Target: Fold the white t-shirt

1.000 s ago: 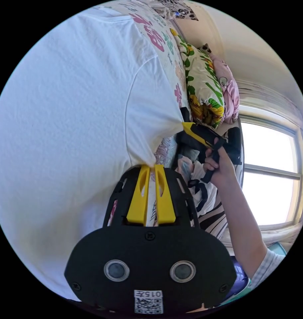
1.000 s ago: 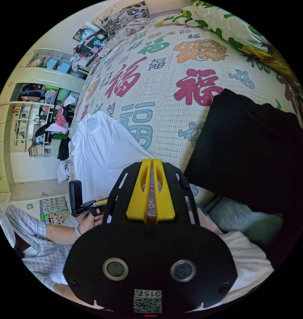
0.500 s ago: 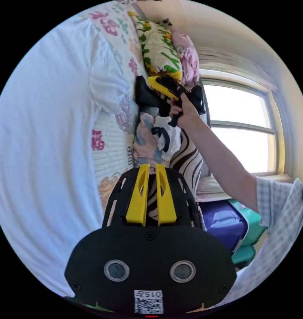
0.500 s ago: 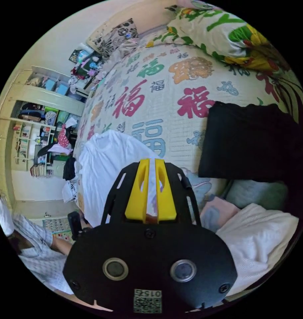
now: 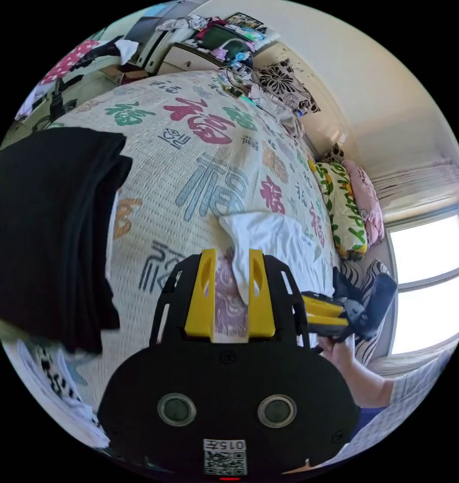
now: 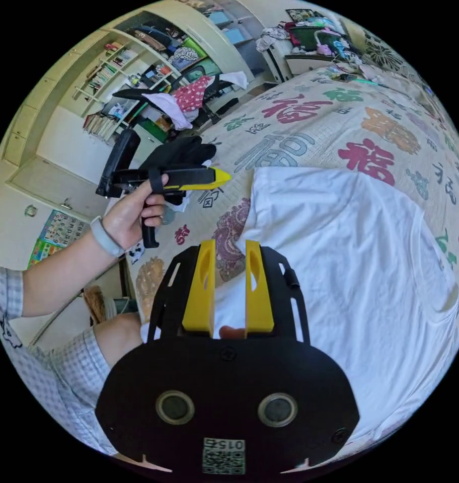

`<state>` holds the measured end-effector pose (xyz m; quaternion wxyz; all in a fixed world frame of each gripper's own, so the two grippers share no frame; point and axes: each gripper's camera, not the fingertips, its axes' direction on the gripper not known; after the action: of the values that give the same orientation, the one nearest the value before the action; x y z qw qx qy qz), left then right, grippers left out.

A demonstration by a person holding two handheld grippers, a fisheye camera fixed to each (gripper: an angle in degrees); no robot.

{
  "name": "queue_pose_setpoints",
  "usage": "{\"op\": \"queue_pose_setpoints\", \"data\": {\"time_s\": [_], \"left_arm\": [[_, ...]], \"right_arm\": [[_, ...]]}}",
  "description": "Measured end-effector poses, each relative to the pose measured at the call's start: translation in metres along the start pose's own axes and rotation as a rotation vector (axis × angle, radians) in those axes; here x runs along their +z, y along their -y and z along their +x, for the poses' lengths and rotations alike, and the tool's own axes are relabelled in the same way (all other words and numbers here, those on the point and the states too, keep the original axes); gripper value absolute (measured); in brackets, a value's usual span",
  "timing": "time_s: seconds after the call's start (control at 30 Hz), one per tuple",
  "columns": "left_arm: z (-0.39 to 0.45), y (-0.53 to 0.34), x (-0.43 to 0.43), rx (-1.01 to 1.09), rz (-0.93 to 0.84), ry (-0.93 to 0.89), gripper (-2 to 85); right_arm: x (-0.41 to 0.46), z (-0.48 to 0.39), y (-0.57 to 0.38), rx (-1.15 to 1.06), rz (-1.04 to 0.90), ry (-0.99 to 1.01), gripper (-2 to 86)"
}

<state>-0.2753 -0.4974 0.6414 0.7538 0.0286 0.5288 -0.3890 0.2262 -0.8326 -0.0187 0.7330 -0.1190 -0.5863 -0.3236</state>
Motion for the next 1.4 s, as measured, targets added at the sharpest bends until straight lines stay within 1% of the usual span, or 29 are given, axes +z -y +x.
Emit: {"op": "queue_pose_setpoints", "data": {"time_s": [0.07, 0.1, 0.17, 0.2, 0.23, 0.33, 0.4, 0.47, 0.53, 0.6, 0.67, 0.7, 0.73, 0.77, 0.8, 0.83, 0.87, 0.9, 1.0, 1.1, 1.17, 1.2, 1.3, 1.4], "left_arm": [[0.0, 0.015, 0.015, 0.009, -0.054, -0.021, 8.3], [0.002, 0.022, 0.023, 0.021, -0.094, -0.034, 7.4], [0.008, 0.028, 0.024, 0.048, -0.099, -0.044, 4.5], [0.012, 0.03, 0.017, 0.054, -0.063, -0.024, 1.5], [0.013, 0.031, 0.013, 0.056, -0.046, -0.021, 1.2], [0.021, 0.033, -0.003, 0.095, 0.008, 0.012, 0.5], [0.028, 0.033, -0.003, 0.142, -0.032, 0.094, 2.2], [0.03, 0.03, -0.005, 0.164, -0.071, 0.135, 4.7], [0.035, 0.018, -0.02, 0.18, -0.046, 0.181, 6.2], [0.043, -0.012, -0.048, 0.208, -0.03, 0.239, 7.0], [0.054, -0.046, -0.066, 0.26, -0.078, 0.24, 7.4], [0.062, -0.073, -0.073, 0.297, -0.148, 0.233, 7.6], [0.066, -0.088, -0.076, 0.311, -0.191, 0.228, 7.7], [0.074, -0.119, -0.079, 0.336, -0.281, 0.208, 8.0], [0.081, -0.15, -0.079, 0.351, -0.382, 0.196, 8.2], [0.084, -0.166, -0.079, 0.355, -0.428, 0.2, 8.3], [0.088, -0.194, -0.076, 0.356, -0.513, 0.223, 8.6], [0.089, -0.218, -0.072, 0.338, -0.586, 0.234, 8.8], [0.085, -0.26, -0.056, 0.274, -0.707, 0.208, 9.5], [0.088, -0.283, -0.04, 0.276, -0.754, 0.199, 10.6], [0.093, -0.29, -0.037, 0.302, -0.716, 0.241, 10.3], [0.097, -0.294, -0.038, 0.331, -0.7, 0.265, 9.8], [0.109, -0.31, -0.042, 0.395, -0.637, 0.279, 9.8], [0.116, -0.323, -0.045, 0.387, -0.582, 0.245, 10.8]], "right_arm": [[0.026, -0.007, 0.008, 0.008, -0.058, -0.066, 5.5], [0.04, -0.008, 0.01, 0.041, -0.099, -0.09, 2.2], [0.052, -0.009, 0.006, 0.08, -0.112, -0.069, 0.5], [0.056, -0.008, 0.001, 0.105, -0.101, -0.037, 0.2], [0.06, -0.007, -0.004, 0.13, -0.09, 0.0, -0.1], [0.068, -0.008, -0.013, 0.158, -0.032, 0.108, -0.1], [0.074, -0.011, -0.016, 0.143, -0.023, 0.152, 0.3], [0.07, -0.016, -0.023, 0.111, 0.016, 0.206, 1.3], [0.053, -0.021, -0.047, 0.048, 0.063, 0.327, 5.3], [0.035, -0.023, -0.08, 0.019, 0.065, 0.393, 7.0], [0.013, -0.022, -0.129, 0.039, 0.065, 0.382, 7.5], [-0.002, -0.018, -0.167, 0.085, 0.062, 0.348, 7.6], [-0.015, -0.012, -0.208, 0.16, 0.045, 0.307, 7.8], [-0.021, -0.008, -0.229, 0.21, 0.03, 0.288, 7.8], [-0.03, 0.0, -0.272, 0.321, -0.007, 0.255, 8.1], [-0.038, 0.005, -0.313, 0.429, -0.044, 0.213, 8.4], [-0.04, 0.007, -0.333, 0.481, -0.066, 0.184, 8.6], [-0.041, 0.01, -0.37, 0.591, -0.131, 0.131, 9.5], [-0.032, 0.01, -0.438, 0.767, -0.244, 0.06, 11.9], [-0.013, 0.008, -0.471, 0.822, -0.276, 0.093, 13.0], [-0.007, 0.003, -0.477, 0.819, -0.241, 0.069, 11.8], [-0.007, -0.001, -0.479, 0.806, -0.247, 0.022, 10.9], [-0.009, -0.014, -0.486, 0.767, -0.197, 0.006, 10.8], [-0.016, -0.029, -0.495, 0.747, -0.132, 0.017, 11.0]]}}
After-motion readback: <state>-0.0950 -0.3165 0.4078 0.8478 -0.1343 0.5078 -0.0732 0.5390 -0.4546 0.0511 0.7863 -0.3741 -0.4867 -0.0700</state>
